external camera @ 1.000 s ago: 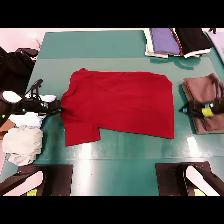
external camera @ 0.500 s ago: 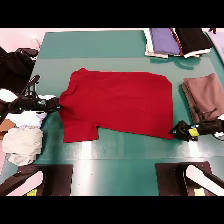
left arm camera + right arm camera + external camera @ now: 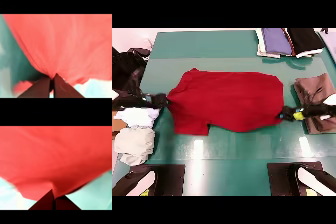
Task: Fold the shirts.
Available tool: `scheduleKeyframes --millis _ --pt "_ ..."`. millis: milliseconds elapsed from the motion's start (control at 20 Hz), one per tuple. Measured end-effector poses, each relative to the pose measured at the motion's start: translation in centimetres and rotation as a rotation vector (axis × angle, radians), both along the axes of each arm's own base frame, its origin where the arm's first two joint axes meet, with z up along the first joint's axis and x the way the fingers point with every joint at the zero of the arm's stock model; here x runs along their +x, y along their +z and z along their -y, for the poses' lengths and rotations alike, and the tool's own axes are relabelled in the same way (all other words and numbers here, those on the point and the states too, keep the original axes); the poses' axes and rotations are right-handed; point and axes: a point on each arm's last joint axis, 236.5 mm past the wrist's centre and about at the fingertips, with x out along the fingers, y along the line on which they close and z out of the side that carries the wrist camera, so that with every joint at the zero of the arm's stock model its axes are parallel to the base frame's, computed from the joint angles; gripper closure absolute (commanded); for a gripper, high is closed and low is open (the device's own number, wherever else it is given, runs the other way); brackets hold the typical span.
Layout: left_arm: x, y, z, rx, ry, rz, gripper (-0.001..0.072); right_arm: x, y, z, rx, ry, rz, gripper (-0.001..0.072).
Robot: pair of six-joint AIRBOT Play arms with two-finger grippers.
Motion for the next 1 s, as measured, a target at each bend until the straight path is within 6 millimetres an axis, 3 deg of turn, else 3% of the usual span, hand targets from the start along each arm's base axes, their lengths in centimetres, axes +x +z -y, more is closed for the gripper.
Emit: scheduleKeyframes --millis 100,250,400,450,550,650,750,900,1000 --pt "0.3 7.4 0.1 0.019 -0.004 0.175 0.0677 2.4 6.9 0.1 -0.045 0.017 0.204 0.0695" --pt "-1.5 21.3 0.4 0.059 -0.005 0.504 0.0677 3.8 20.4 0.8 -0.153 0.016 0.573 0.0696" --pt "-6.3 33.3 0.9 0.097 0.003 0.796 0.0678 2.1 32.0 1.6 -0.276 -0.012 0.862 0.0696" --pt "-8.2 36.5 1.0 0.11 0.013 0.879 0.0678 1.2 35.0 1.9 -0.313 -0.028 0.93 0.0696" --pt "-11.2 40.9 0.7 0.143 0.044 1.003 0.0678 -0.7 39.8 2.4 -0.374 -0.051 1.029 0.0696" --pt "-13.0 43.3 -0.2 0.173 0.093 1.069 0.0678 -2.0 42.5 2.5 -0.404 -0.057 1.07 0.0697" --pt "-12.5 43.2 -0.9 0.187 0.118 1.045 0.0678 -1.9 43.1 2.7 -0.42 -0.048 1.051 0.0697" --pt "-8.0 39.5 -1.1 0.169 0.098 0.892 0.0678 0.9 40.4 3.6 -0.419 -0.028 0.932 0.0697" --pt "-3.2 34.5 -0.9 0.13 0.058 0.722 0.0678 4.0 36.4 4.3 -0.397 -0.011 0.804 0.0697"
